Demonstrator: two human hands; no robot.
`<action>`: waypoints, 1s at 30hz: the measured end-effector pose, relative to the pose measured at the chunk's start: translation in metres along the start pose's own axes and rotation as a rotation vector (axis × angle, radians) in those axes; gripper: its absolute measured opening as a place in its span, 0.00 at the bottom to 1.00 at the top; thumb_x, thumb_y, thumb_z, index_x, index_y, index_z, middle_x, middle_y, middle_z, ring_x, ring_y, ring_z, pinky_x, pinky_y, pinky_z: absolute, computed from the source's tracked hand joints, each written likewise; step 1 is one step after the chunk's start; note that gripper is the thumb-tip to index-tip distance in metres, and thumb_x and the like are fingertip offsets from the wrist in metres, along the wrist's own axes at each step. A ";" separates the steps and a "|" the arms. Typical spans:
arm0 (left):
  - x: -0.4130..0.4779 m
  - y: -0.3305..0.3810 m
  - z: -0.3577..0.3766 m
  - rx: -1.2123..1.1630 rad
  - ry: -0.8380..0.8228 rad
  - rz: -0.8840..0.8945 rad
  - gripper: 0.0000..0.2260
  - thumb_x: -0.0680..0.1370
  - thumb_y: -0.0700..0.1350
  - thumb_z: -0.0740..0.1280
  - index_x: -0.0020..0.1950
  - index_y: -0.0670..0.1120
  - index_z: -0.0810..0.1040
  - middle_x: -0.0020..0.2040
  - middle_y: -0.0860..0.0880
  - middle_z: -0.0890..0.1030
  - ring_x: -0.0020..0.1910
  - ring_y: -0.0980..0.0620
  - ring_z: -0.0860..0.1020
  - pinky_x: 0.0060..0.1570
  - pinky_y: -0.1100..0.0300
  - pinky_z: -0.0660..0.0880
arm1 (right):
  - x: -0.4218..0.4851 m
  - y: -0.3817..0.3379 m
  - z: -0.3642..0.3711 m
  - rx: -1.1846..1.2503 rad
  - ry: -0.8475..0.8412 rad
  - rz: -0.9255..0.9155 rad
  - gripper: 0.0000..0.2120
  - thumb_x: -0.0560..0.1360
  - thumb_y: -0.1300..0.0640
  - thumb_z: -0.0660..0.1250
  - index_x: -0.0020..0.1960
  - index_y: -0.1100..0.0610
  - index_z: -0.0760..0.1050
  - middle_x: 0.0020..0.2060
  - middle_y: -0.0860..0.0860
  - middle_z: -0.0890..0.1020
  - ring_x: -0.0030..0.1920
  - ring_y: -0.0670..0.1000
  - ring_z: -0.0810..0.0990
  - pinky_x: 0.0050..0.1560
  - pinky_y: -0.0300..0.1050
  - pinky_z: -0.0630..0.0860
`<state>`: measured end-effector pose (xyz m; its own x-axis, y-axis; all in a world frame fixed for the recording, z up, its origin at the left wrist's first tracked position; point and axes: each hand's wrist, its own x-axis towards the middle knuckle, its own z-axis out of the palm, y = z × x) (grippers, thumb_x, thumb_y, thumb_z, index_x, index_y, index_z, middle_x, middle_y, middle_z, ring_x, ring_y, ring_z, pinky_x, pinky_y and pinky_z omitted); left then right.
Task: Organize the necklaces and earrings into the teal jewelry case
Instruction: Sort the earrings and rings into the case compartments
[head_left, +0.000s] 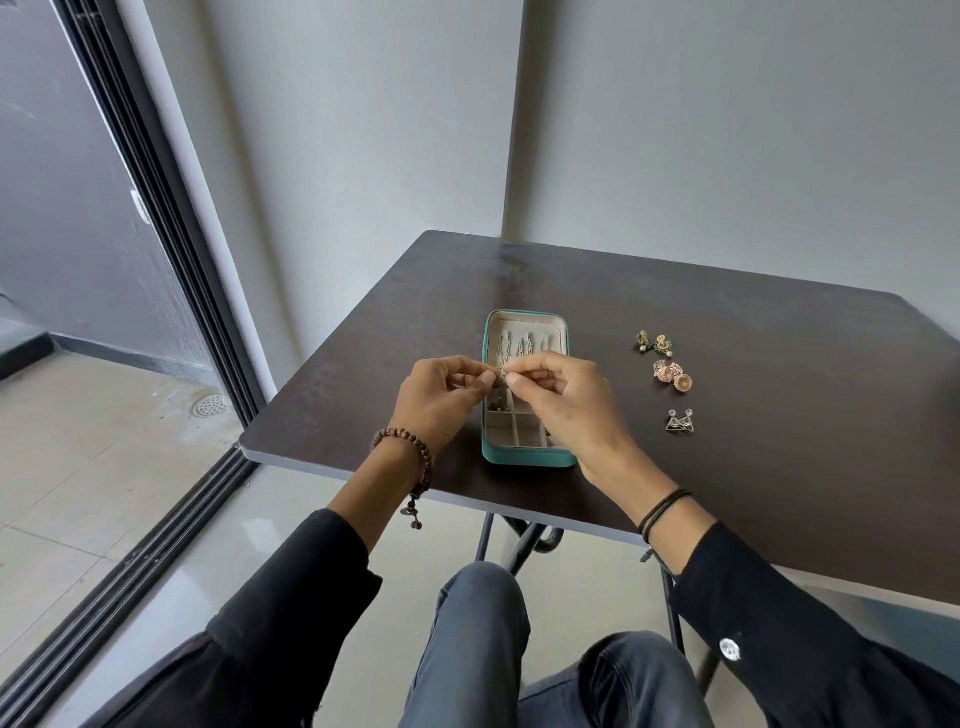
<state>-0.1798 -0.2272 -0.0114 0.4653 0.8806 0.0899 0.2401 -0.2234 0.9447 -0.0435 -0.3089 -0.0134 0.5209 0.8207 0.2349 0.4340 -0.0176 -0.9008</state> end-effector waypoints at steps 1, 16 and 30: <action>0.000 -0.001 0.000 0.040 0.005 0.007 0.04 0.79 0.46 0.70 0.49 0.48 0.84 0.42 0.49 0.84 0.43 0.55 0.79 0.52 0.58 0.79 | 0.000 0.000 0.000 -0.025 0.005 -0.011 0.05 0.76 0.56 0.73 0.50 0.49 0.86 0.45 0.43 0.87 0.47 0.41 0.85 0.55 0.41 0.82; -0.008 0.004 0.001 0.237 0.113 0.079 0.06 0.78 0.42 0.71 0.53 0.49 0.84 0.47 0.52 0.83 0.47 0.54 0.80 0.52 0.57 0.80 | -0.003 -0.004 -0.002 -0.234 0.063 -0.125 0.07 0.78 0.57 0.71 0.53 0.52 0.85 0.49 0.46 0.87 0.48 0.42 0.84 0.51 0.33 0.79; -0.011 0.059 0.046 0.304 0.014 0.231 0.08 0.78 0.40 0.69 0.56 0.48 0.84 0.52 0.51 0.85 0.49 0.55 0.81 0.55 0.62 0.78 | -0.007 0.002 -0.064 -0.148 0.140 -0.094 0.05 0.77 0.59 0.72 0.50 0.51 0.84 0.44 0.42 0.86 0.46 0.40 0.84 0.54 0.44 0.82</action>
<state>-0.1320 -0.2693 0.0292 0.5256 0.7975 0.2962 0.3727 -0.5288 0.7625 0.0007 -0.3511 0.0062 0.5656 0.7352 0.3735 0.5834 -0.0367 -0.8113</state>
